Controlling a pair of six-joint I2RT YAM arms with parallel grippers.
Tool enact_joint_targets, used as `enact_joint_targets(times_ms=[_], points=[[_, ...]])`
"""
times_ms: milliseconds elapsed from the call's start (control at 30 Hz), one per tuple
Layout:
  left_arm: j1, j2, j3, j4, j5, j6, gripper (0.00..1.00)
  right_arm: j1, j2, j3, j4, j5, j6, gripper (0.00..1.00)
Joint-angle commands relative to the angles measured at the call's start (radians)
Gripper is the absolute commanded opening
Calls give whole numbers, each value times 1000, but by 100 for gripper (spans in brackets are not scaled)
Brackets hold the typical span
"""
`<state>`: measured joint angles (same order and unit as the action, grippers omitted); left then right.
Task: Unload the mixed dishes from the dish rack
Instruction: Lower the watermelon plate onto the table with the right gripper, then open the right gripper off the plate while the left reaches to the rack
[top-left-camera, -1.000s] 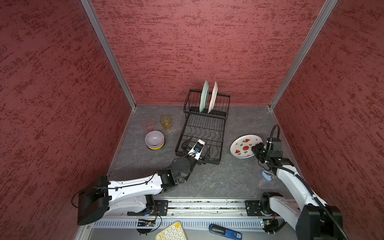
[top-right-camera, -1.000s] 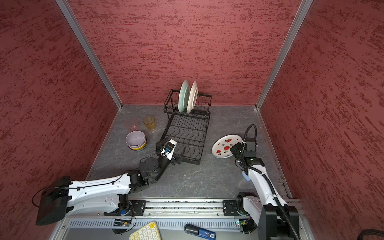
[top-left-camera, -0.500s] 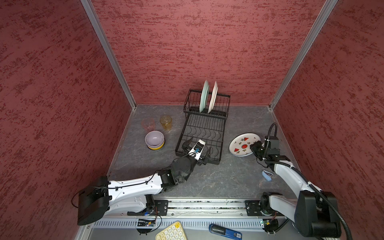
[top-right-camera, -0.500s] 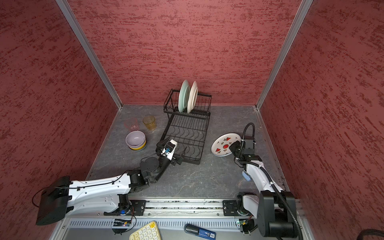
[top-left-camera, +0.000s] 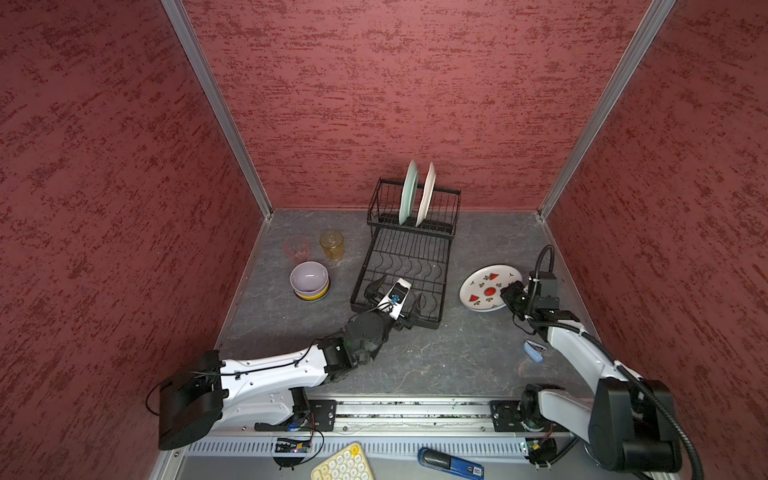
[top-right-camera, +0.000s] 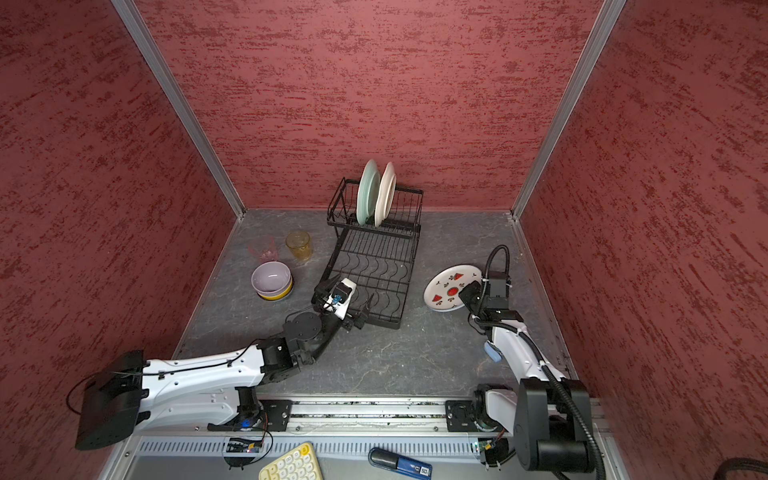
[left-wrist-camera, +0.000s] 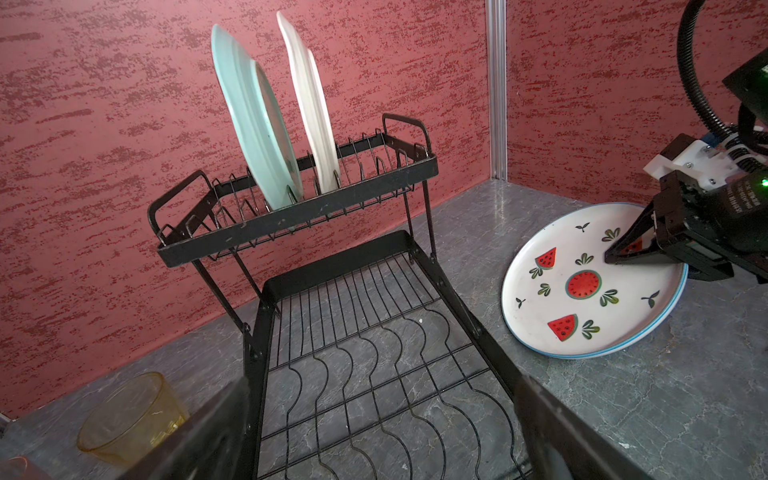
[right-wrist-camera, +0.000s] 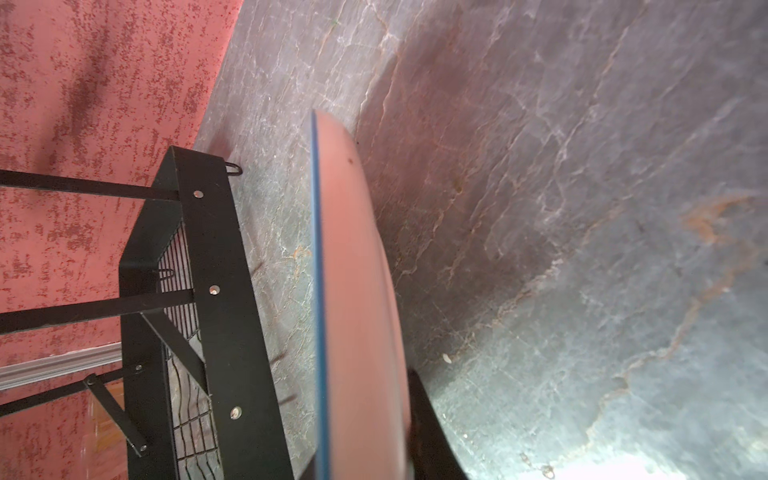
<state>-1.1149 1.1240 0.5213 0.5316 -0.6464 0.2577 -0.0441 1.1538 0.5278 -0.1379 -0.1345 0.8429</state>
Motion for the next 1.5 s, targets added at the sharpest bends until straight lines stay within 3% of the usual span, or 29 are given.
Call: enact_joint_targets(times_ms=[0, 167, 333, 500, 833, 1200, 1467], points=[[7, 5, 0, -2, 11, -15, 100, -7, 31, -16, -30, 85, -51, 21], [8, 8, 3, -5, 11, -15, 100, -7, 41, -7, -41, 108, -67, 24], [10, 6, 4, -10, 10, -16, 100, -7, 56, 4, -43, 105, -83, 44], [14, 5, 2, -13, 9, -17, 100, -7, 67, 11, -43, 102, -95, 56], [17, 1, 8, -24, 11, -19, 100, -7, 64, 45, -92, 165, -143, 98], [22, -1, 51, -103, -2, -53, 100, -7, -15, 77, -135, 195, -248, 99], [23, -4, 236, -335, -21, -182, 100, -7, -144, 38, -74, 23, -310, 99]])
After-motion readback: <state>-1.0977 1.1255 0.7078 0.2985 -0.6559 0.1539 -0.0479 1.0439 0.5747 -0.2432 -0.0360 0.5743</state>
